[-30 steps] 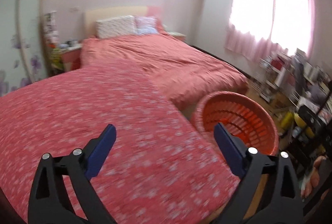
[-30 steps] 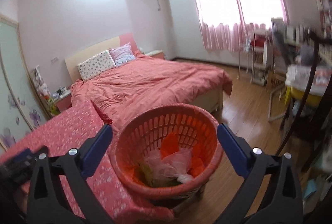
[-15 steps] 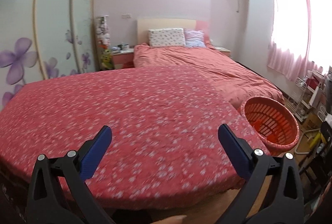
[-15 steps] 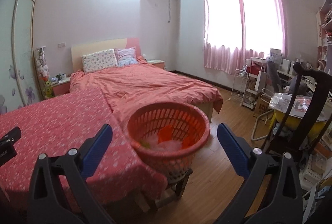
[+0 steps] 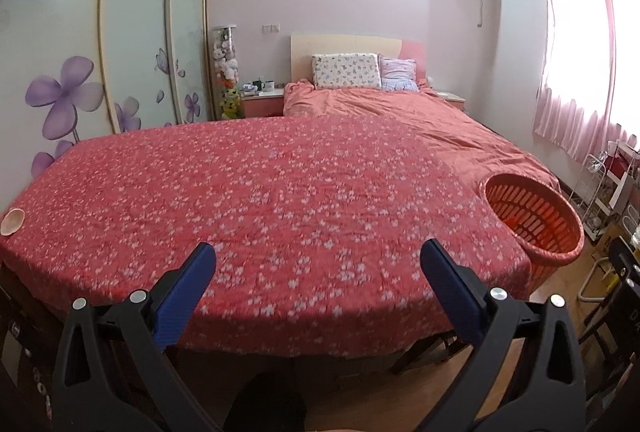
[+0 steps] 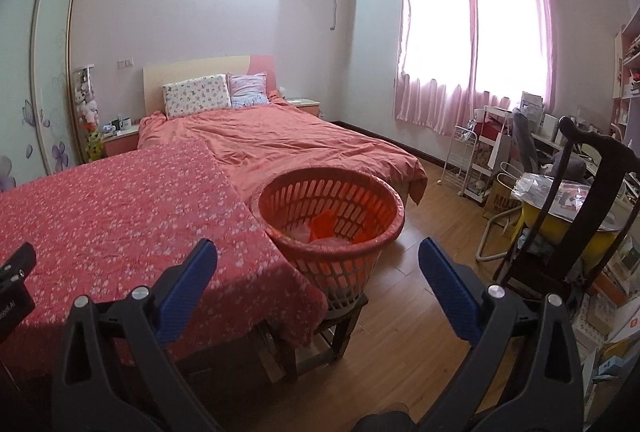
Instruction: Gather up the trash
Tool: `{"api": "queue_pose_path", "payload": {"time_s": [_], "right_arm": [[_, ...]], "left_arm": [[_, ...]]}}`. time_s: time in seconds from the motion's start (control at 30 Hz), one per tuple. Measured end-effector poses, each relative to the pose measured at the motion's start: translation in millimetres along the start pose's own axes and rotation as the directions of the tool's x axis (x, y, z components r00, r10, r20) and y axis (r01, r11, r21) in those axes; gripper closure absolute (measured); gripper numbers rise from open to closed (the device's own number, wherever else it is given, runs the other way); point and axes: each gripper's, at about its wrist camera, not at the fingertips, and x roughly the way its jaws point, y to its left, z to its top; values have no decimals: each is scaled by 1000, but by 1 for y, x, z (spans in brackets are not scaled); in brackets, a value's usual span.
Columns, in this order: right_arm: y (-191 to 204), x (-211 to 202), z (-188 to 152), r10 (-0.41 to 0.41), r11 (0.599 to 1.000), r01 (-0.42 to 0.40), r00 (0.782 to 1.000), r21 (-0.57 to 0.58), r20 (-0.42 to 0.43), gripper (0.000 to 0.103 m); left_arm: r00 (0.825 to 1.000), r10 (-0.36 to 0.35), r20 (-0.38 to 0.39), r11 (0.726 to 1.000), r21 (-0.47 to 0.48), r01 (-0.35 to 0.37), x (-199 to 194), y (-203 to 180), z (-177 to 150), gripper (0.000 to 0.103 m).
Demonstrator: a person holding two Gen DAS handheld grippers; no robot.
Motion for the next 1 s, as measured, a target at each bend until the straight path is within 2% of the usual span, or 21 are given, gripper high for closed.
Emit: {"api": "queue_pose_path", "payload": {"time_s": [0.37,1.0], "right_arm": [[6,-3,-9,-9,1000,8,1000,-18,-16,5],[3,4,-11,-25,1000,25,999,-15,-34,5]], "left_arm": [[1000,2,-24,1000,-10,-2,-8,-2,-16,2],[999,-18,-43,1000,-20,18,-7,-7,-18,2]]}}
